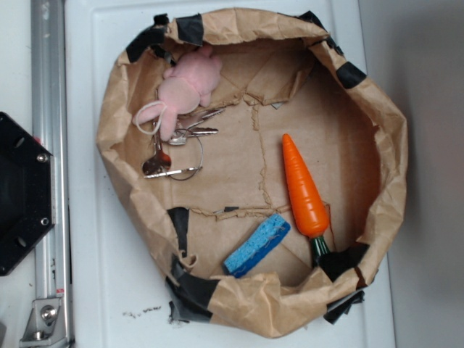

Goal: Grab the blue sponge.

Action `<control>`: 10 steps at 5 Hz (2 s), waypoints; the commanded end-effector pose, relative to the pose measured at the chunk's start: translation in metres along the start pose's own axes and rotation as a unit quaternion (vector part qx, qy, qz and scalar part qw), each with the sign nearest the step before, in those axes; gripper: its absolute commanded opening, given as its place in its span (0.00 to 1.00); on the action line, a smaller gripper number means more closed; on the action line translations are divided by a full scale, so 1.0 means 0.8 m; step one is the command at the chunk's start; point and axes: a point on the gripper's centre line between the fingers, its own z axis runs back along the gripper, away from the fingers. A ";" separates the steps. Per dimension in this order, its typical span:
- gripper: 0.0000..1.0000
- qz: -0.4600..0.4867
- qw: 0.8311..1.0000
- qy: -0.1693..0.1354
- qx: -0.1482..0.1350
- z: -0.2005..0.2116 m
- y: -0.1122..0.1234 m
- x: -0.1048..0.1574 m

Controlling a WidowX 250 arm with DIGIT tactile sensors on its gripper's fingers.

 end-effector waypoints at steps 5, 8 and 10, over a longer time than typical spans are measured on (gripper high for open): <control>1.00 0.168 0.984 0.029 -0.051 -0.173 0.008 0.179; 1.00 0.169 0.980 0.099 -0.036 -0.272 -0.046 0.152; 1.00 0.161 0.984 0.047 -0.066 -0.253 -0.063 0.154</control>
